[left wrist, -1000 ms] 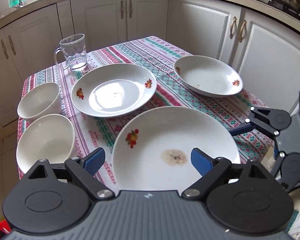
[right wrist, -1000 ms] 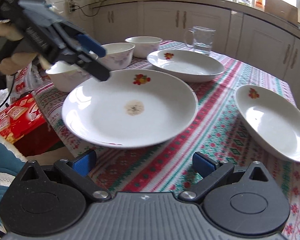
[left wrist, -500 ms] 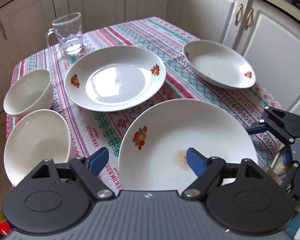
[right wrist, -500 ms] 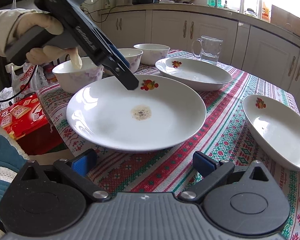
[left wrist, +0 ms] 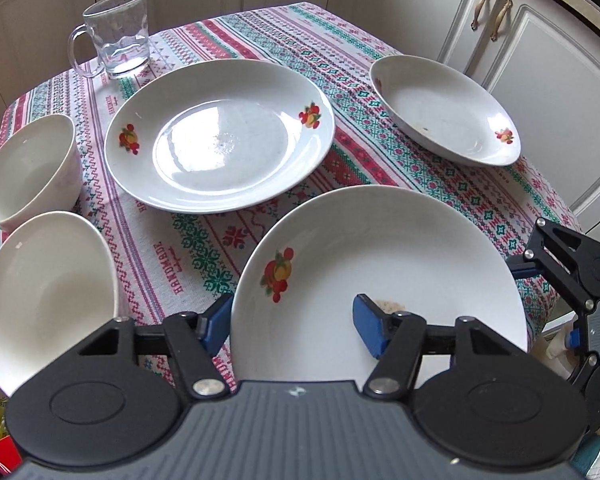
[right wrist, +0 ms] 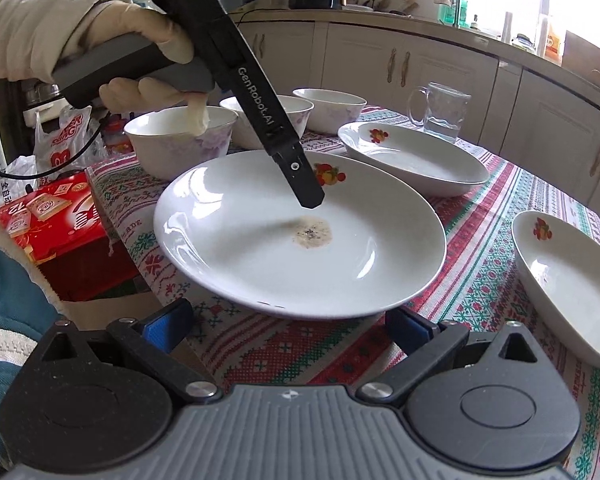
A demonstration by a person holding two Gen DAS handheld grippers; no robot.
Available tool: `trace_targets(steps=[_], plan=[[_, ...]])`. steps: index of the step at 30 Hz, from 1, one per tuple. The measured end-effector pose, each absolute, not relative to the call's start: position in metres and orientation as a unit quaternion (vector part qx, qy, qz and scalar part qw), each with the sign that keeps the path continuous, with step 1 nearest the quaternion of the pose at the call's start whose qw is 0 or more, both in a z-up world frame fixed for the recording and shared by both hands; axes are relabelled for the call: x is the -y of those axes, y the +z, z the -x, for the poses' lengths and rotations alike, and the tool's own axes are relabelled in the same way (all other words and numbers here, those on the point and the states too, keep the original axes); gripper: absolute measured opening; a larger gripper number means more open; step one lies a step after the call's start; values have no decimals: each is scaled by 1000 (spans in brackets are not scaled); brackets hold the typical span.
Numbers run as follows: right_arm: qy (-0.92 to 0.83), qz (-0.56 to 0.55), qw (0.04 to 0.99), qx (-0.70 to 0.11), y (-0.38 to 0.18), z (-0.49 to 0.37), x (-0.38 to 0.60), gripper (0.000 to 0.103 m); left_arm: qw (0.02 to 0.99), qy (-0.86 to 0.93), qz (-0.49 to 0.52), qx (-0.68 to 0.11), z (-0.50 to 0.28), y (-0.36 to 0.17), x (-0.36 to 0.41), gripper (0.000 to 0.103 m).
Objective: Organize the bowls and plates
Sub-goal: 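Carry the stained plate with the left gripper toward the other deep white plate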
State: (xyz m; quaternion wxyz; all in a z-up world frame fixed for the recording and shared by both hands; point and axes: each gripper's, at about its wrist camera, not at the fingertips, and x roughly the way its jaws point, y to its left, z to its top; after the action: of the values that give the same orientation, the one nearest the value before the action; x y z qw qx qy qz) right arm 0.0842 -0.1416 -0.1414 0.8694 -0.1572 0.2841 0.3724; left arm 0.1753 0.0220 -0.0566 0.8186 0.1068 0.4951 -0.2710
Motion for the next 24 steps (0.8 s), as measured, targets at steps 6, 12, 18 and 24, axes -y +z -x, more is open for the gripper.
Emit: trace_targets(steps=[6, 12, 18, 24], plan=[[372, 138, 869, -296, -138, -89, 145, 103, 816, -274, -110, -496, -178, -57, -20, 62], [364, 122, 873, -301, -138, -94, 150, 103, 816, -274, -112, -497, -179, -58, -19, 62], [367, 132, 870, -300, -137, -95, 145, 103, 813, -276, -112, -501, -182, -59, -18, 62], [373, 141, 867, -300, -136, -97, 143, 103, 809, -278, -115, -505, -185, -60, -16, 62]])
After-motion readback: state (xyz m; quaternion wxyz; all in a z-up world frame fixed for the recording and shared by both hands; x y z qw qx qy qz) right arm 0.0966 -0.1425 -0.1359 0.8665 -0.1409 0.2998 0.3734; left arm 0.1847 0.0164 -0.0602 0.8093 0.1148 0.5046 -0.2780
